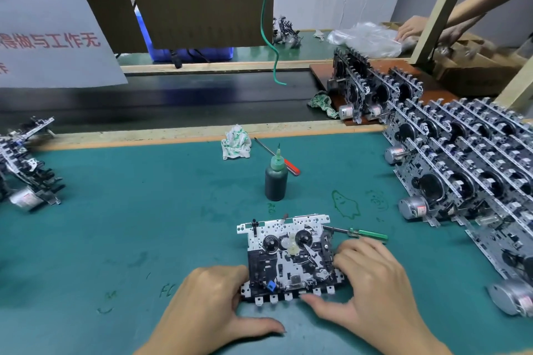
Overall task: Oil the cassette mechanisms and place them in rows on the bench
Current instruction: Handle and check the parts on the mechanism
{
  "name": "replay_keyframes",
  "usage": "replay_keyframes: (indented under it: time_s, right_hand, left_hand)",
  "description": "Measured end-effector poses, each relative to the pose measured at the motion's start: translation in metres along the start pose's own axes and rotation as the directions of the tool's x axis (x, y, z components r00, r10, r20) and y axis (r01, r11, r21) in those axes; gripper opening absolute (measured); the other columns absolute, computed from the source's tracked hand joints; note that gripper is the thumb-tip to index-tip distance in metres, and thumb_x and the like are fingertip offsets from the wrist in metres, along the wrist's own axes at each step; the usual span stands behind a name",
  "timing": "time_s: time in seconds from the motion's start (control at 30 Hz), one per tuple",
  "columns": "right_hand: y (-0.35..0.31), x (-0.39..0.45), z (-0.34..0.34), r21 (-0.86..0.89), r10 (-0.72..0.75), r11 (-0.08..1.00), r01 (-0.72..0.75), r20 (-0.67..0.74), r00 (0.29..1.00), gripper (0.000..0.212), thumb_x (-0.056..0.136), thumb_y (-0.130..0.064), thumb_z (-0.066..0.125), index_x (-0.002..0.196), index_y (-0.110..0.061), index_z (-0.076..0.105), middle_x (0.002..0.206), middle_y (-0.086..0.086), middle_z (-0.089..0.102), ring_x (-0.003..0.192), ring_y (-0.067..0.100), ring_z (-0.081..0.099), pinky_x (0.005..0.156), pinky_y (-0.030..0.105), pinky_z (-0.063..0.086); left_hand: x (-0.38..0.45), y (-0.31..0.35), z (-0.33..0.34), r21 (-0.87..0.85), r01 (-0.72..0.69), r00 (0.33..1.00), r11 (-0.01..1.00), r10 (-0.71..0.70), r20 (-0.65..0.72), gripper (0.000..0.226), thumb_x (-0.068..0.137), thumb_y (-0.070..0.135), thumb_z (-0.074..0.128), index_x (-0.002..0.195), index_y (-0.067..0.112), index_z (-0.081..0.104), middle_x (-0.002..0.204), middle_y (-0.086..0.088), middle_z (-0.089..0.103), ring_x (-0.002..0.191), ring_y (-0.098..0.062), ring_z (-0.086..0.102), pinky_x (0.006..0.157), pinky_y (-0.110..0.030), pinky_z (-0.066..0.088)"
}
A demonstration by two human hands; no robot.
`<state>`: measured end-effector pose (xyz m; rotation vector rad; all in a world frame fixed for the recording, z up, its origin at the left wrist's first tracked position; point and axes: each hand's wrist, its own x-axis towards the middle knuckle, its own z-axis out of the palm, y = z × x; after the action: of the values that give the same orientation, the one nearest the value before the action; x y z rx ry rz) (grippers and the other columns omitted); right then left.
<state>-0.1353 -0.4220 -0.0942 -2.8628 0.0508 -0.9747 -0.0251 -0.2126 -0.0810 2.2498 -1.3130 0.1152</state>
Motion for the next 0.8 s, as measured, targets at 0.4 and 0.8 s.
replay_keyframes:
  time_s: [0.4, 0.8]
  right_hand:
    - [0.006, 0.000, -0.005, 0.091, -0.119, 0.990, 0.110, 0.095, 0.988, 0.055, 0.073, -0.065, 0.062, 0.056, -0.013, 0.054, 0.060, -0.004, 0.050, 0.064, 0.018, 0.051, 0.079, 0.027, 0.041]
    - [-0.001, 0.005, -0.013, 0.160, 0.009, 0.986, -0.039, 0.188, 0.982, 0.048, 0.078, -0.058, 0.054, 0.058, -0.015, 0.051, 0.060, -0.007, 0.048, 0.062, 0.012, 0.045, 0.063, 0.023, 0.036]
  left_hand:
    - [0.001, 0.009, 0.007, 0.066, 0.183, 0.980, 0.981, -0.176, -0.093, 0.058, 0.056, 0.071, 0.056, 0.044, 0.016, 0.044, 0.037, 0.007, 0.037, 0.031, -0.013, 0.037, 0.030, -0.016, 0.032]
    - [0.003, 0.001, -0.007, -0.145, 0.246, 0.968, 0.958, -0.250, -0.011, 0.068, 0.052, 0.092, 0.049, 0.049, 0.026, 0.036, 0.039, 0.011, 0.030, 0.039, -0.008, 0.033, 0.041, -0.015, 0.025]
